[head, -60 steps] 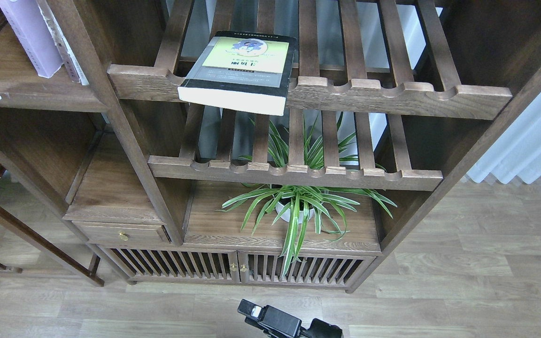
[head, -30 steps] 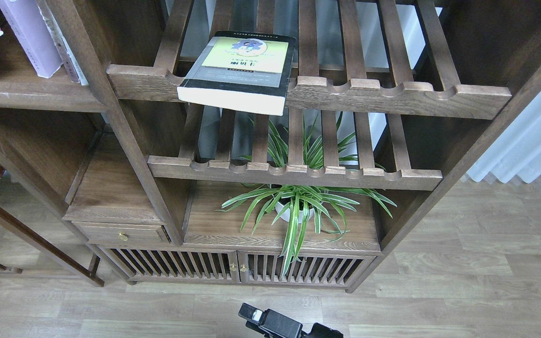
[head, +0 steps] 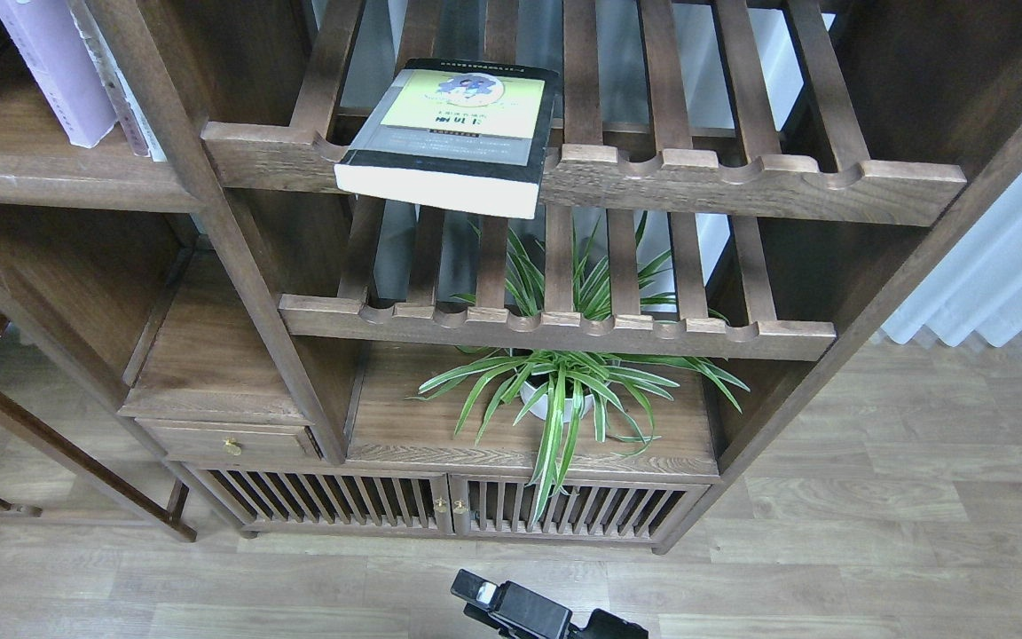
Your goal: Organize books on shelf
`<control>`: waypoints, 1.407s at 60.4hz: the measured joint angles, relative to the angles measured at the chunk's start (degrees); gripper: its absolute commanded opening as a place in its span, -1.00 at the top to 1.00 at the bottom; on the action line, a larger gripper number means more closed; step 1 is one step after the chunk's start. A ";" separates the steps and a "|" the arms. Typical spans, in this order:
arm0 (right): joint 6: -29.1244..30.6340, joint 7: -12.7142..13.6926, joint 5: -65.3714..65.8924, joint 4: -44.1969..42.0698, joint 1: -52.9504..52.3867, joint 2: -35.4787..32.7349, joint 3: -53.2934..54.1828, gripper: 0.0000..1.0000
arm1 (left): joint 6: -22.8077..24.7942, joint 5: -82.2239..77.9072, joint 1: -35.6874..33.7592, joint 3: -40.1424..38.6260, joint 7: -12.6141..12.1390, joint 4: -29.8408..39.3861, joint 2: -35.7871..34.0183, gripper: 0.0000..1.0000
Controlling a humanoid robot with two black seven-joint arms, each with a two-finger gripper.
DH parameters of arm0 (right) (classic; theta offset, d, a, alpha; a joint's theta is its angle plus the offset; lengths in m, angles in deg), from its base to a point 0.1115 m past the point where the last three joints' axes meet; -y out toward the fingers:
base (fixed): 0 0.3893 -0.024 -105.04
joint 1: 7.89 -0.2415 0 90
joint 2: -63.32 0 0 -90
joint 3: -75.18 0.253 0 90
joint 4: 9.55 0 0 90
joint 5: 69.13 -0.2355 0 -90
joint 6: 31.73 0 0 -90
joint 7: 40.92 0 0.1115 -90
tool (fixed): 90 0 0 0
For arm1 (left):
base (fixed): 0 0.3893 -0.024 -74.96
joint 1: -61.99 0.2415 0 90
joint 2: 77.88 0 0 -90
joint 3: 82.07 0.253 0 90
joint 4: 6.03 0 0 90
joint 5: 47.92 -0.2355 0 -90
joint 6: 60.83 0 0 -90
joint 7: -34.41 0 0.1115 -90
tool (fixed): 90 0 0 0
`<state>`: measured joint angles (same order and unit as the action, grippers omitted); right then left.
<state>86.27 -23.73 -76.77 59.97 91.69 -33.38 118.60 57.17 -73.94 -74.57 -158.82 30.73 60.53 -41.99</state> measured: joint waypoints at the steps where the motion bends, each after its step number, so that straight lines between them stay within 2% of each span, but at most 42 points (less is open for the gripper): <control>1: 0.00 -0.02 0.00 0.00 0.00 0.01 0.00 -0.81 | 0.00 -0.19 -0.58 0.38 -0.01 -0.13 0.08 0.81; 20: 0.00 -0.05 0.00 0.00 0.00 0.27 0.08 -0.81 | 0.00 -5.88 -6.70 2.15 -0.23 -3.54 1.78 0.80; 69: 0.00 -0.30 -0.02 0.09 -0.01 0.42 0.09 -0.81 | 0.00 -9.68 -9.21 0.99 0.43 -7.01 14.48 0.77; 85: 0.00 -0.33 -0.02 0.09 0.25 1.13 0.09 -0.81 | -0.01 -9.57 -8.96 -0.05 0.48 -10.20 15.24 0.77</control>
<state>86.27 -24.06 -76.79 60.05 91.95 -32.25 118.68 57.16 -83.51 -83.53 -158.87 31.22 50.34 -26.75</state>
